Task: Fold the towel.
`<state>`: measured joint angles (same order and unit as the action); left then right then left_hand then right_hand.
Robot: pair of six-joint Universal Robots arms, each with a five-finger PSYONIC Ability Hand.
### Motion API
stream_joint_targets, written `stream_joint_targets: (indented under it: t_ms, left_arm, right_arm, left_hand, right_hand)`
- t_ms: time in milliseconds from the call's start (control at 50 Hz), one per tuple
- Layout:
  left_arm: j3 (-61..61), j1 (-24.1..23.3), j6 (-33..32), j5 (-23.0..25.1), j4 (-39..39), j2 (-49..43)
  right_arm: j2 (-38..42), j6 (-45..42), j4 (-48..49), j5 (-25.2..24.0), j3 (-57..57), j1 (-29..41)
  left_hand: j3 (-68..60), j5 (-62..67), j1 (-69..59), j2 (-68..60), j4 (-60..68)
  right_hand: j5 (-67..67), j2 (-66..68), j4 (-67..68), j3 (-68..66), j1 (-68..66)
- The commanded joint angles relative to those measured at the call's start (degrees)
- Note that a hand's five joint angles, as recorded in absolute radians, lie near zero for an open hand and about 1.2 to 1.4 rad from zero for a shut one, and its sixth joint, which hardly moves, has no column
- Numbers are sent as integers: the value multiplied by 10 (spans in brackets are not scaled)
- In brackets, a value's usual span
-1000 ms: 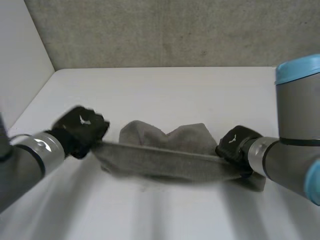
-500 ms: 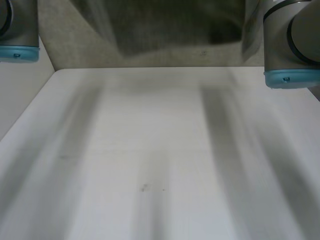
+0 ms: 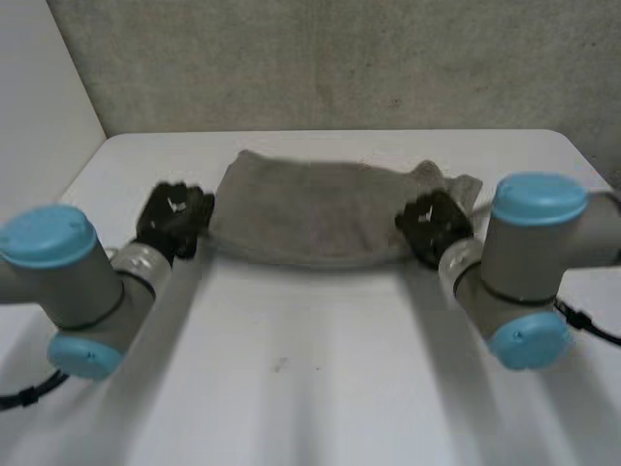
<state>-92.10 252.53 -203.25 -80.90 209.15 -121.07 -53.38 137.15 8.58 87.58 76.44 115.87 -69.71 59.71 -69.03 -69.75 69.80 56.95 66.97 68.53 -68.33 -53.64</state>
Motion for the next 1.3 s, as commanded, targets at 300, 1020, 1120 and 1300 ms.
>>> stream_joint_targets:
  t_ms: [300,1020,1120,1300]
  left_arm:
    - [-98,48,-92,0,-17,136]
    - [-143,63,-87,2,-42,173]
    - [-143,69,-87,2,-42,173]
    - [-136,82,-88,1,-48,183]
  right_arm:
    - [-64,319,-59,-29,50,-130]
    - [-125,7,57,-159,268,-181]
    - [-130,3,59,-163,284,-188]
    - [-180,16,36,-181,297,-216]
  left_hand:
    - [-103,103,-110,-102,102]
    - [-103,103,-110,-102,102]
    - [-103,103,-110,-102,102]
    - [-103,103,-110,-102,102]
  right_hand:
    - [-337,-337,-352,350,203]
    - [-419,-419,-435,433,286]
    - [-392,-392,-408,406,259]
    - [-321,-322,-337,335,188]
